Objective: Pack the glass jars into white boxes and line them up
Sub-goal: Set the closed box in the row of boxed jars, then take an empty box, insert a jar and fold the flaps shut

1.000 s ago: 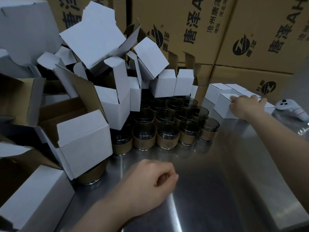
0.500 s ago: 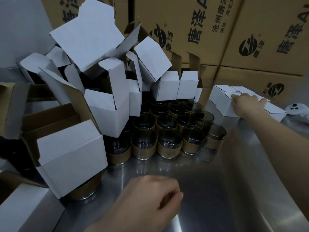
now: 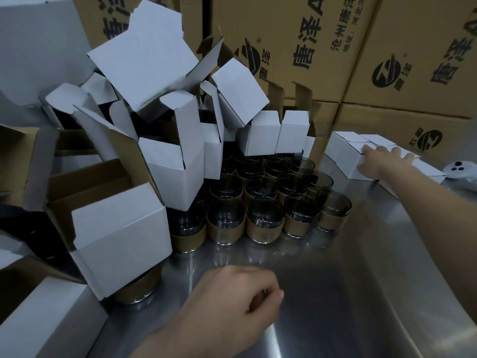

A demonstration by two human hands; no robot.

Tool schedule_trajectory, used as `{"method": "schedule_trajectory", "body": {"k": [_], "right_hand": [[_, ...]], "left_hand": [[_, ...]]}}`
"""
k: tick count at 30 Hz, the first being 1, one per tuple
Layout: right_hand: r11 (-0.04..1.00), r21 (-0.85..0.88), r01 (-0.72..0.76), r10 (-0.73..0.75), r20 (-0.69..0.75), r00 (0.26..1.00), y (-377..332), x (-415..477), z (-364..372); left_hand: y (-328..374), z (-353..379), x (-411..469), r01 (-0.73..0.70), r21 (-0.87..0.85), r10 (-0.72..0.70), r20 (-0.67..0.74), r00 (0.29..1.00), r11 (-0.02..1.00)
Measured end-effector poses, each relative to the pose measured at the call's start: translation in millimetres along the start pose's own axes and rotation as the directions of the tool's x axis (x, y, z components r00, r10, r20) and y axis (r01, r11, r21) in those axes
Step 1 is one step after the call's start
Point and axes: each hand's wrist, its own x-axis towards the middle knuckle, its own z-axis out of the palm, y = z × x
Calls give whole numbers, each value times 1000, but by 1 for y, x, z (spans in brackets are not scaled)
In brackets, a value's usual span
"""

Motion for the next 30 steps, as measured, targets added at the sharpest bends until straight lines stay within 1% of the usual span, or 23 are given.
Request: {"method": "schedule_trajectory", "body": {"k": [2, 4, 5, 7, 8, 10, 12, 15, 16, 17, 18, 19, 20, 21, 23, 25, 27, 28, 30], "right_hand": [[990, 142, 10, -3, -53, 999, -7, -7, -4], [939, 331, 94, -27, -203, 979, -19, -21, -11], [889, 426, 170, -43, -293, 955, -26, -30, -17], [744, 571, 348, -87, -433, 897, -45, -52, -29], [668, 613, 421, -114, -475, 872, -56, -64, -36], [528, 669, 524, -174, -518, 837, -79, -91, -51], [369, 725, 581, -238, -530, 814, -103, -115, -67], [110, 779, 617, -334, -556, 761, -135, -148, -90], [42, 781, 623, -357, -570, 740, -144, -158, -97], [0, 772, 635, -373, -589, 717, -153, -167, -105], [-17, 754, 657, -384, -611, 692, -162, -174, -112], [-12, 726, 687, -393, -635, 665, -170, -181, -120], [18, 690, 723, -402, -657, 638, -177, -185, -128], [82, 647, 758, -410, -671, 617, -184, -188, -136], [262, 540, 800, -445, -668, 597, -196, -192, -149], [394, 444, 805, -492, -637, 593, -205, -192, -157], [509, 349, 787, -485, -639, 597, -211, -191, -160], [542, 327, 775, -466, -650, 600, -212, -191, -159], [560, 323, 763, -430, -674, 601, -211, -189, -156]], "left_hand": [[0, 1, 0, 5, 10, -5, 5, 1000, 1000], [-1, 1, 1, 8, 3, -8, 6, 1000, 1000], [-1, 1, 1, 11, -4, -11, 4, 1000, 1000], [-2, 1, 0, 17, -17, -17, -1, 1000, 1000], [-2, 1, 0, 19, -23, -19, -4, 1000, 1000], [-2, 1, 0, 23, -43, -23, -2, 1000, 999], [-3, 0, 0, 26, -66, -26, -5, 1000, 997], [-4, 0, 0, 23, -89, -25, -16, 1000, 996], [-5, 0, 0, 20, -96, -22, -19, 1000, 995], [-5, 0, 0, 18, -100, -20, -20, 1000, 995], [-6, 1, 0, 17, -101, -19, -19, 1000, 995], [-7, 1, 0, 17, -101, -19, -19, 1000, 995], [-7, 1, 0, 18, -100, -20, -19, 1000, 995], [-8, 1, 0, 20, -102, -23, -22, 1000, 995], [-8, 1, 0, 23, -111, -26, -33, 999, 994], [-9, 1, 0, 20, -112, -25, -43, 999, 994], [-9, 1, 0, 21, -114, -27, -44, 999, 993], [-9, 1, 0, 23, -117, -28, -42, 999, 993], [-10, 1, 0, 25, -122, -31, -44, 999, 992]]}}
